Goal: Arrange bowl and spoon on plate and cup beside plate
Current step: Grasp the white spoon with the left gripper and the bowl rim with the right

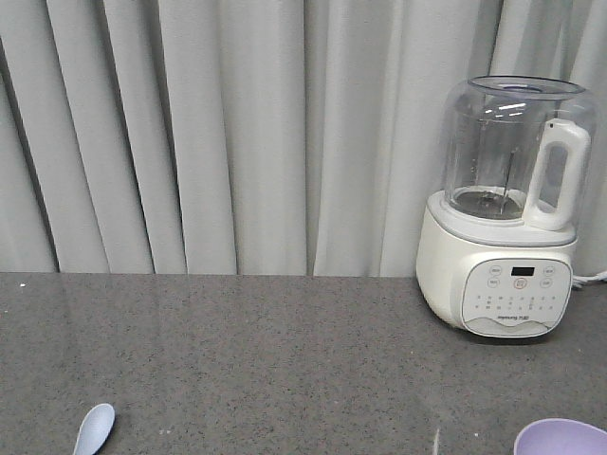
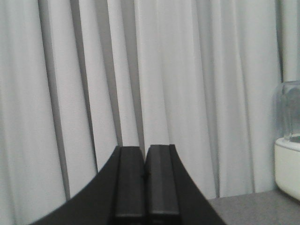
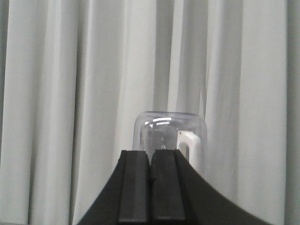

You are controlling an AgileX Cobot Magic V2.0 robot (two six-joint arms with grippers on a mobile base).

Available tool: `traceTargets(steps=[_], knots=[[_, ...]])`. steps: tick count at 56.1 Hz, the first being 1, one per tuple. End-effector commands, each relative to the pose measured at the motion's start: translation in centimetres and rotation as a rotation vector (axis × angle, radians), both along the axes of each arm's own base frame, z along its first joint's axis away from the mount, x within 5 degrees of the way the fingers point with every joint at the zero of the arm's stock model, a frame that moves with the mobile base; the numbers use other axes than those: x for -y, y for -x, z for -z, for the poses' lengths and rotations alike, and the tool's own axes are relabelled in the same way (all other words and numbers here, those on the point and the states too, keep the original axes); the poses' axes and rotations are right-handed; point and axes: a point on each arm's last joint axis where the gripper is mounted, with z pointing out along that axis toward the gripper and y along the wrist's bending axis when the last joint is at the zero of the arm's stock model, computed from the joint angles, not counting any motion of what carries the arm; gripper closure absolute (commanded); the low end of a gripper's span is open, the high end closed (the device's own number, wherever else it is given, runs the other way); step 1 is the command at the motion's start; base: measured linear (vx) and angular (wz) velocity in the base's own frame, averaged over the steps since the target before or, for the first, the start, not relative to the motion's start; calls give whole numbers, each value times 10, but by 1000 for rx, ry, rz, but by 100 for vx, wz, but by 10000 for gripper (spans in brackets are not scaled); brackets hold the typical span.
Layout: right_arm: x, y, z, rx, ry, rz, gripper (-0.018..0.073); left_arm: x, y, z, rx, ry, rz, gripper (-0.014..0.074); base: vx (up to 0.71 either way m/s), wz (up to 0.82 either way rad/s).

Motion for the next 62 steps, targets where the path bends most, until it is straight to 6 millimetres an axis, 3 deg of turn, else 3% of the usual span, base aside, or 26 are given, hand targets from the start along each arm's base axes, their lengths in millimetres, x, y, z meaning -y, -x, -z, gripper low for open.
traceTargets(steps=[1, 5, 12, 17, 24, 29, 35, 42, 43, 50, 62], knots=[[-1, -27, -34, 11, 43, 14, 565, 6, -30, -27, -43, -52, -12, 594, 0, 0], [-1, -51, -41, -43, 32, 9, 565, 12, -58, -31, -117, -65, -11, 594, 0, 0], [-2, -79, -27, -184, -48, -16, 565, 19, -94, -18, -228, -79, -5, 594, 0, 0], [-3, -90, -20, -247, -23, -8, 559, 22, -107, -13, -247, -84, 0, 587, 0, 0], [-3, -95, -14, -301, 16, -1, 504, 24, -110, -16, -206, -78, 9, 538, 0, 0], [-3, -95, -13, -312, 64, 6, 410, 24, -109, -18, -180, -73, 12, 449, 0, 0], [-3, -95, -12, -326, 84, 9, 221, 24, -110, -17, -193, -75, 11, 280, 0, 0], [-3, -95, -12, -320, 84, 9, 38, 24, -110, -14, -228, -74, 8, 70, 0, 0], [-3, -95, -13, -309, 84, 9, -36, 23, -110, -7, -316, -53, 7, -29, 0, 0], [-3, -95, -13, -310, 84, 9, -41, 25, -118, 13, -538, -58, -1, -28, 0, 0], [-3, -95, -13, -315, 84, 9, -22, 35, -161, 40, -958, -87, -8, 34, 0, 0]])
